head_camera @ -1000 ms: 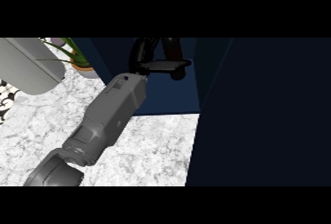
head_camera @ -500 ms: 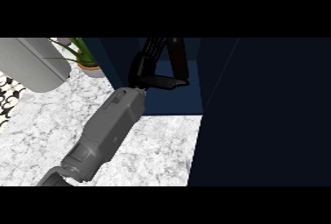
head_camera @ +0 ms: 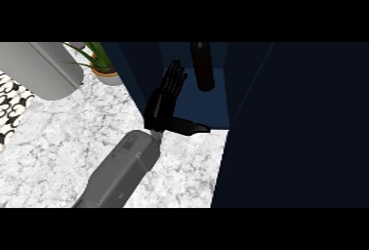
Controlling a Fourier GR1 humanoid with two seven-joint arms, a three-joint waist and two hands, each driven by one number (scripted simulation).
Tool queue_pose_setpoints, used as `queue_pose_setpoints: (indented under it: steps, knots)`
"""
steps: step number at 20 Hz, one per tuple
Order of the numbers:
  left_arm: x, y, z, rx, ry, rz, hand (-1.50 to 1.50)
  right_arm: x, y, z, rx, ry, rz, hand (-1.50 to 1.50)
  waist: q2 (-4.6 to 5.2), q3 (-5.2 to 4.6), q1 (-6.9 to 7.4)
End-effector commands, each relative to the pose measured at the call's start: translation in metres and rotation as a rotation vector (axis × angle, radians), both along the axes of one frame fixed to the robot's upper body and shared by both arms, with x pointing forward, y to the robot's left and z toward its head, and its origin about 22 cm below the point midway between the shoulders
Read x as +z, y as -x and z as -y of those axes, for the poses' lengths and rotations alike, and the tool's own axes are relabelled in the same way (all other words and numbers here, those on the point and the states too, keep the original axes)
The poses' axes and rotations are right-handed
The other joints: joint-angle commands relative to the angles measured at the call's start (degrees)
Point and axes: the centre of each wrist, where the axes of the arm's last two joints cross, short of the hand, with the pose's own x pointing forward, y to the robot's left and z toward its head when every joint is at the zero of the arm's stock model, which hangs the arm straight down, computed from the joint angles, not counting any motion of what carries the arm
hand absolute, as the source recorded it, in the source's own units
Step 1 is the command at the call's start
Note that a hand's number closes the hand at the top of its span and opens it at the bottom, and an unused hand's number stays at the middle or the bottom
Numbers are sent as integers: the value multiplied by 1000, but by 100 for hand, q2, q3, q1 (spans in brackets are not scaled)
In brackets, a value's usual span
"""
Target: Pick up the wine, place it into the cabinet and close the cabinet
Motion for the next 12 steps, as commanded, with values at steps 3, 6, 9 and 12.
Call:
queue_pose_setpoints:
  steps: [3,6,9,12]
  knots:
    - [-7,47,-10,-15,22,-23,-150,47,29,3,42,-91,21,-150,4,3,26]
    - [-6,69,-13,2,52,-23,-150,49,30,5,48,-66,12,-150,36,2,-24]
    - [-4,91,-26,11,72,-42,-150,44,28,6,42,-53,35,-150,37,6,-50]
    - [-13,103,-49,14,76,-35,-150,56,32,5,41,-64,35,-150,54,-7,-38]
